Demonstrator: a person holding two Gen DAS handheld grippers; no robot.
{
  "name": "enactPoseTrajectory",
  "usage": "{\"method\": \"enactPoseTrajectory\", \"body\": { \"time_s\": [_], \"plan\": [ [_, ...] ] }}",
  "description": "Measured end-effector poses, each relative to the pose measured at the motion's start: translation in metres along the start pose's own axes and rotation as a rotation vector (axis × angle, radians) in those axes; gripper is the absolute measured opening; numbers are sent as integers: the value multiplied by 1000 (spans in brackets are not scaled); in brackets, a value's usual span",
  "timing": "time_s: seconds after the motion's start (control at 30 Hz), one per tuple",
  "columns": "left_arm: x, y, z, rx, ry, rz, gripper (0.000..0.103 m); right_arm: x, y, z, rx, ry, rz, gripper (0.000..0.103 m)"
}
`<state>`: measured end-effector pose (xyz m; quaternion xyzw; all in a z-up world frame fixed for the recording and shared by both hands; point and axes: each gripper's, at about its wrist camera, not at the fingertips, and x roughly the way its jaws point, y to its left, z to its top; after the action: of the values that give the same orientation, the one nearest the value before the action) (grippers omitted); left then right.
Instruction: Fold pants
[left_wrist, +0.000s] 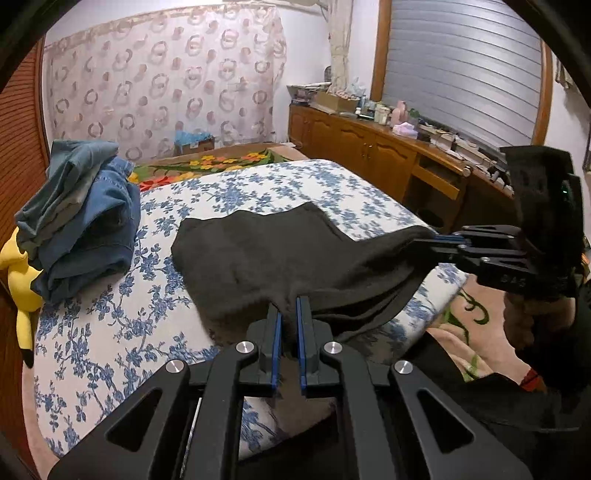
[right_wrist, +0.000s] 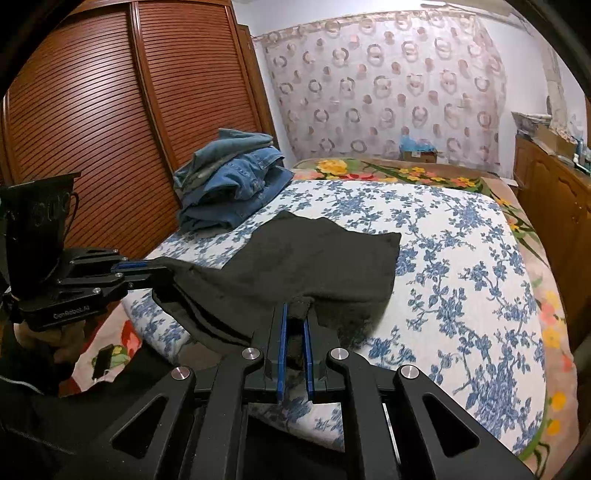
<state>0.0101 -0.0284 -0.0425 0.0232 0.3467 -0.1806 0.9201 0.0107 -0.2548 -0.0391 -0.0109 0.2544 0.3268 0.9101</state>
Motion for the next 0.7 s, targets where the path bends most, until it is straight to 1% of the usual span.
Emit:
{"method": "enactPoseTrajectory", "body": {
  "time_s": [0.17,0.47,0.7],
  "plan": [
    [12,10,10,-2,6,29,8,15,1,12,-19,0,-19,7],
    [33,28,36,-12,-2,52,8,41,-1,34,-38,-12,-58,8],
    [35,37,61,-26,-47,65,8,58,-14,54,-8,-40,-66,7]
  ]
}}
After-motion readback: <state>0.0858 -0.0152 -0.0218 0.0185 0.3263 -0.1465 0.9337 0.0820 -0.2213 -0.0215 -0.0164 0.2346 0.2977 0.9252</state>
